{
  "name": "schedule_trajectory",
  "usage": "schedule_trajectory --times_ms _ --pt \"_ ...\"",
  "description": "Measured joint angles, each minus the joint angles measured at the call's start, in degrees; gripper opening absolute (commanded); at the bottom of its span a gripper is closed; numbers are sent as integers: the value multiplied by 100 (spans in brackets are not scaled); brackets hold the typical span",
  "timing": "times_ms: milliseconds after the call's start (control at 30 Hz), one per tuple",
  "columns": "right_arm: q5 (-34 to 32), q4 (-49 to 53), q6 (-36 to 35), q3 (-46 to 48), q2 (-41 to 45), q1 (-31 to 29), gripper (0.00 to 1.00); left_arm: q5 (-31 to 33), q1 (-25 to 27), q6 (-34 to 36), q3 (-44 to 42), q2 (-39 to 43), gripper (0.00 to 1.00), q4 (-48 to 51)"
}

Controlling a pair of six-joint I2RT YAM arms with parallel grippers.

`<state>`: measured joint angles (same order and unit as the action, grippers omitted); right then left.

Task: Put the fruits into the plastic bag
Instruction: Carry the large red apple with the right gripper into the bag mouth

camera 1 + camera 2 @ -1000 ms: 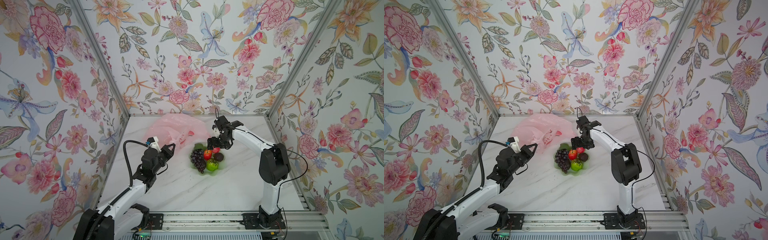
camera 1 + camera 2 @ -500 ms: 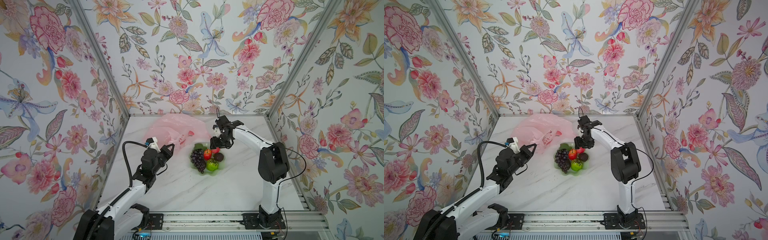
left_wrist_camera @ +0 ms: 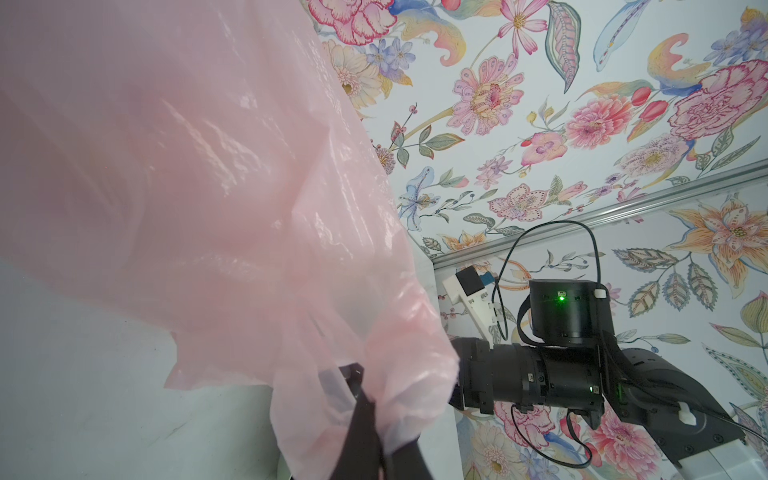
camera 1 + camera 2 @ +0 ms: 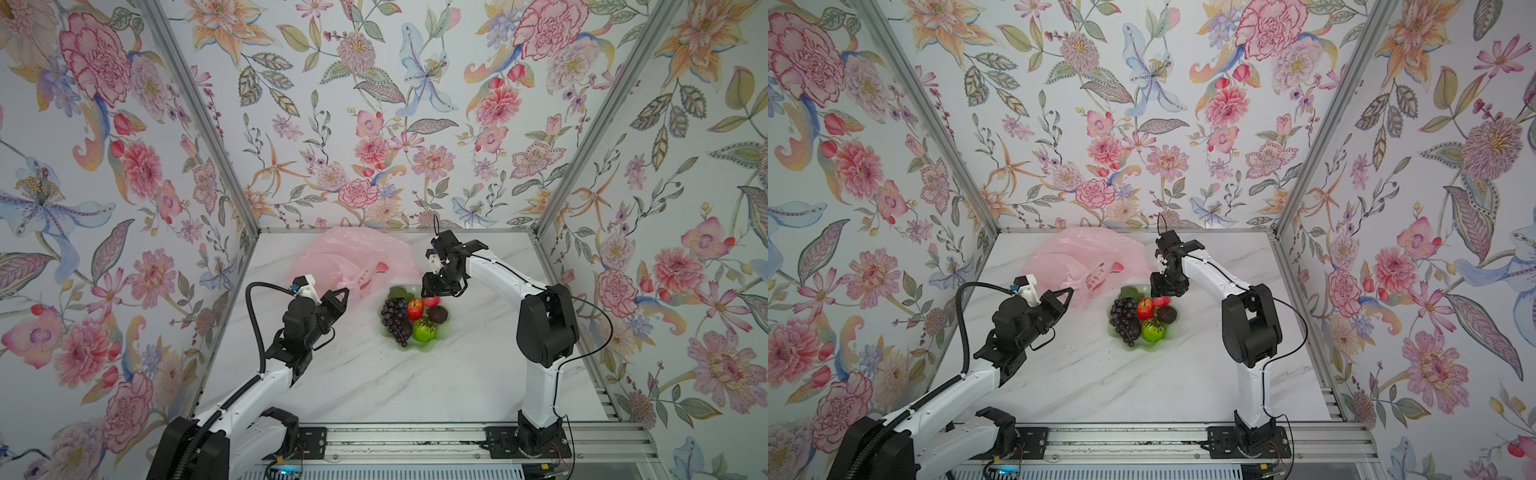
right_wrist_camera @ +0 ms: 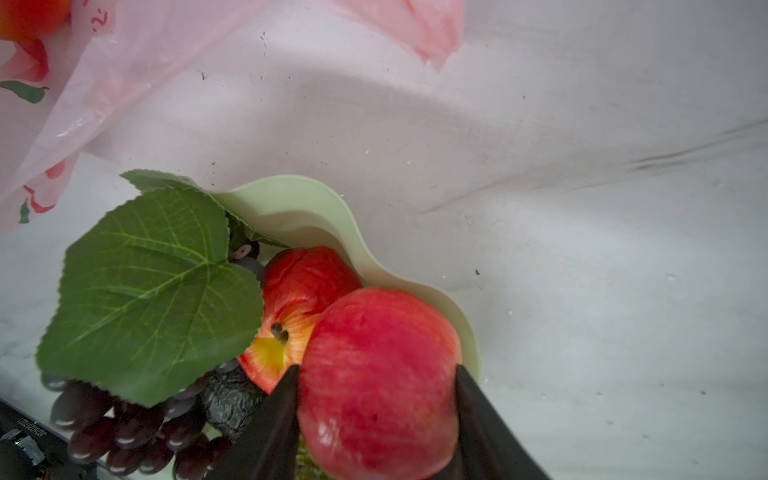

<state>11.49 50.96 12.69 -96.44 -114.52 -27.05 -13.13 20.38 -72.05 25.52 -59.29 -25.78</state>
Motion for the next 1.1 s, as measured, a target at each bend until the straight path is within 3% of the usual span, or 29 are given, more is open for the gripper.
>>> schedule_trajectory --times_ms 533,833,1100 --pt "1115 -144 951 -251 516 175 45 -15 -50 0 -37 70 0 -7" --pt "2262 -1635 2459 -7 413 164 42 -17 -50 0 -94 133 0 -4" --pt "2761 -2761 3438 -264 -511 20 40 -17 -50 0 -105 155 0 -4"
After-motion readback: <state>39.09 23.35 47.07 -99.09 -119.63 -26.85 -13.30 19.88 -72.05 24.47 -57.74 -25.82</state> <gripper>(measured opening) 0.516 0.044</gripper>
